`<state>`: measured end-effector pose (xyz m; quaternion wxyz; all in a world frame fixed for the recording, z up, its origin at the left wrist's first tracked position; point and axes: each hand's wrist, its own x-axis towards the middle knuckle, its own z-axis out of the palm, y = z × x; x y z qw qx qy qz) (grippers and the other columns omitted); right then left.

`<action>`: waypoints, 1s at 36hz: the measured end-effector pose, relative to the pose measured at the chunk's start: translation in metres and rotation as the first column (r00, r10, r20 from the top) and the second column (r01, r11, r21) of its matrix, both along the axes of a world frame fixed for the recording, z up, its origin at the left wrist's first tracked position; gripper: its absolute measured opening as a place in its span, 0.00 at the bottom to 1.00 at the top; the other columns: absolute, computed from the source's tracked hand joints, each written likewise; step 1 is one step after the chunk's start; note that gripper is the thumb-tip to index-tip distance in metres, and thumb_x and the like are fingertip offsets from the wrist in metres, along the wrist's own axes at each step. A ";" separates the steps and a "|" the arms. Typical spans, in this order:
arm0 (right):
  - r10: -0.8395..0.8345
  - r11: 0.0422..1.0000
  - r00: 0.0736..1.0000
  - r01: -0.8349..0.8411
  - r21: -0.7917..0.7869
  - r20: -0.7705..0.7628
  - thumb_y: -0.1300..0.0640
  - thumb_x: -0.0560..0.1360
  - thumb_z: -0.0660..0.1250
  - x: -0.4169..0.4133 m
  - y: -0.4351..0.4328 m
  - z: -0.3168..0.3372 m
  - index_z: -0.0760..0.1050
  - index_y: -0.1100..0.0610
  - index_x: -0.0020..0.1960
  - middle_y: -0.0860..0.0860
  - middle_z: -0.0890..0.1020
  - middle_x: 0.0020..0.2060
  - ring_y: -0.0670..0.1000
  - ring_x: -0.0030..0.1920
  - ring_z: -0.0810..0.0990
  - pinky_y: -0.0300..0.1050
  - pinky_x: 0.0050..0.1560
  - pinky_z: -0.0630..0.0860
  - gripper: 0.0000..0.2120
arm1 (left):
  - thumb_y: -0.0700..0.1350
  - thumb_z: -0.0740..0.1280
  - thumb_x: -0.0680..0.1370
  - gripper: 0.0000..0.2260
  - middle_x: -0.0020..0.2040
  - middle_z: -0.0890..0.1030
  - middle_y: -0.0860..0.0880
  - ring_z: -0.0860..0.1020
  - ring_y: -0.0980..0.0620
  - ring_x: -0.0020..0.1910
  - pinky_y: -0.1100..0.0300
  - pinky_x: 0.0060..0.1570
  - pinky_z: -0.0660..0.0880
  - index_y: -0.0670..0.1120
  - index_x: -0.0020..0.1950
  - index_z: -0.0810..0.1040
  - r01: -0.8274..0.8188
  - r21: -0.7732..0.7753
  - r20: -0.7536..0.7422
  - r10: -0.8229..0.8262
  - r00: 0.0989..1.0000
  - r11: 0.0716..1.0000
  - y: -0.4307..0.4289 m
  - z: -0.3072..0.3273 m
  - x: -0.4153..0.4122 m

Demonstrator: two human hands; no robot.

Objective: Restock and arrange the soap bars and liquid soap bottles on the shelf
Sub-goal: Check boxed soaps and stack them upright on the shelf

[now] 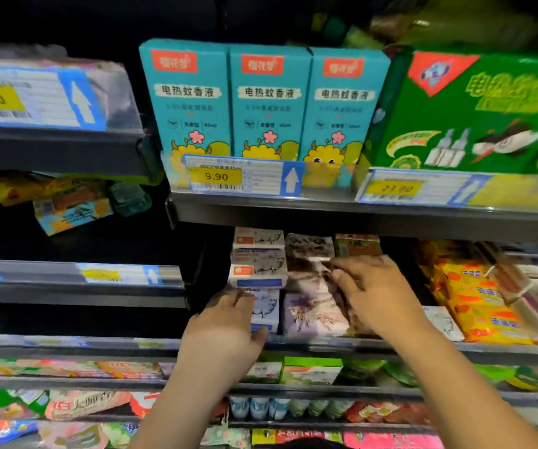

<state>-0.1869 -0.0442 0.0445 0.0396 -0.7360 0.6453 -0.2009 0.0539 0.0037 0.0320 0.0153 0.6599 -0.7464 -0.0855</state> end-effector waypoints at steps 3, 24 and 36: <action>-0.151 0.982 0.989 0.150 0.117 -0.006 0.52 0.80 0.65 -0.045 0.014 0.010 0.82 0.49 0.58 0.52 0.85 0.54 0.57 0.54 0.81 0.48 0.55 0.75 0.10 | 0.58 0.72 0.72 0.22 0.59 0.80 0.48 0.80 0.43 0.56 0.47 0.49 0.77 0.52 0.62 0.78 0.023 -0.107 0.086 -0.014 0.996 0.994 0.001 -0.001 -0.008; -0.044 0.821 0.995 0.086 0.565 -0.088 0.55 0.75 0.72 -0.171 0.012 -0.017 0.64 0.45 0.76 0.55 0.74 0.69 0.57 0.62 0.77 0.45 0.54 0.76 0.33 | 0.57 0.46 0.85 0.21 0.76 0.68 0.47 0.69 0.43 0.71 0.48 0.66 0.70 0.57 0.78 0.58 0.274 0.087 -0.139 -0.261 0.955 0.958 -0.035 -0.005 -0.196; 0.053 0.879 0.999 -0.050 0.474 0.006 0.53 0.74 0.71 -0.197 0.005 -0.023 0.78 0.50 0.55 0.49 0.76 0.45 0.54 0.47 0.78 0.41 0.43 0.73 0.10 | 0.69 0.50 0.79 0.39 0.78 0.29 0.50 0.29 0.46 0.77 0.46 0.75 0.30 0.53 0.80 0.33 0.247 0.088 0.114 -0.256 0.960 0.965 -0.037 -0.021 -0.229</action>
